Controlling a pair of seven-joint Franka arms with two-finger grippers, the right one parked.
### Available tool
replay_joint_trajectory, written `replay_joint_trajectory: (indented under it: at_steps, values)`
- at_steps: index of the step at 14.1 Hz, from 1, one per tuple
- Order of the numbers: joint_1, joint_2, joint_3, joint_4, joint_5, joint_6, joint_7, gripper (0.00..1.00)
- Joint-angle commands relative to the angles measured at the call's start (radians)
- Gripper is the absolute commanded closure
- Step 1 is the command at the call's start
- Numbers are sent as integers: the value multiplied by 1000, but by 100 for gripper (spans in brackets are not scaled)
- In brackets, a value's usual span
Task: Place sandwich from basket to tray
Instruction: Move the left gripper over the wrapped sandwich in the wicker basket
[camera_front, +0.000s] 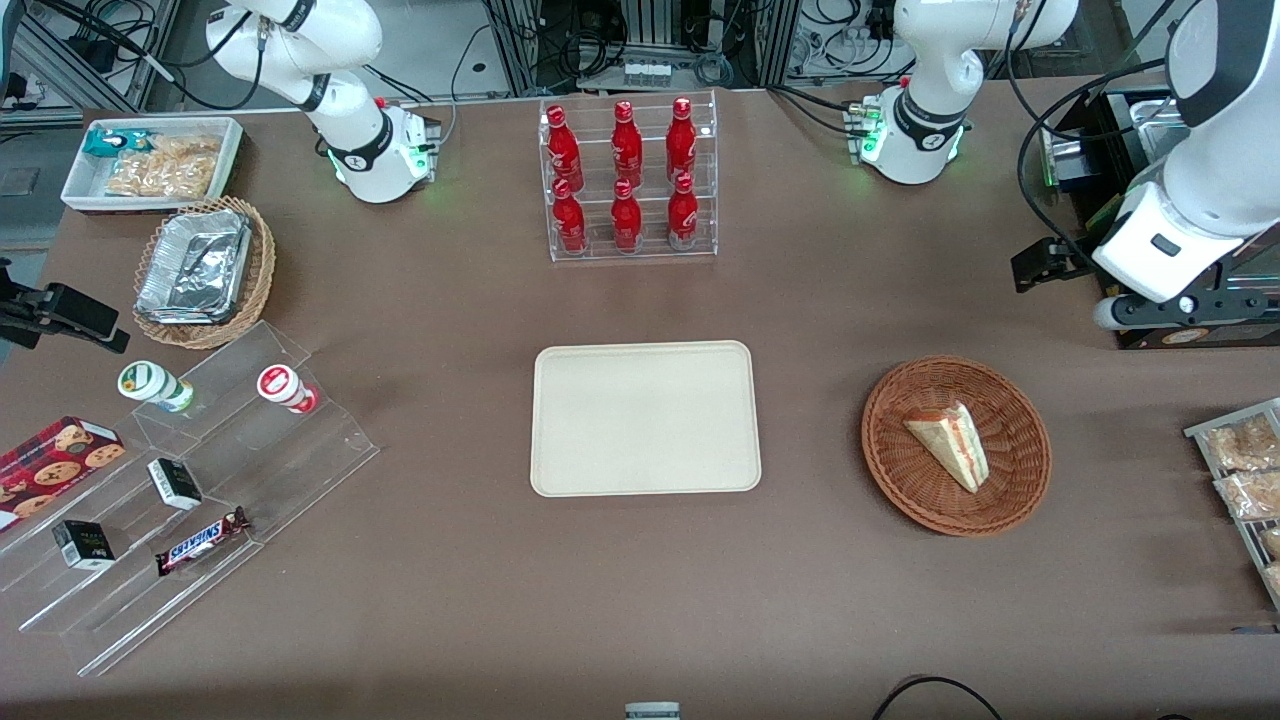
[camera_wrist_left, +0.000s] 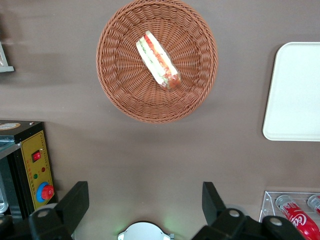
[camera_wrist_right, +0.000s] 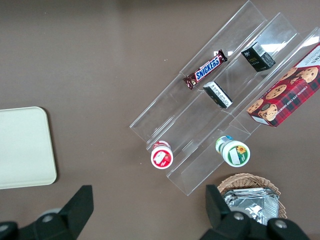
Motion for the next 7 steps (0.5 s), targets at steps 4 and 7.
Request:
replay_joint_trajectory:
  at_steps: [4,7]
  values:
    - [-11,52,12,22,-12,7,-18,0]
    - [3,112,18,-8,-8,60,-15,0]
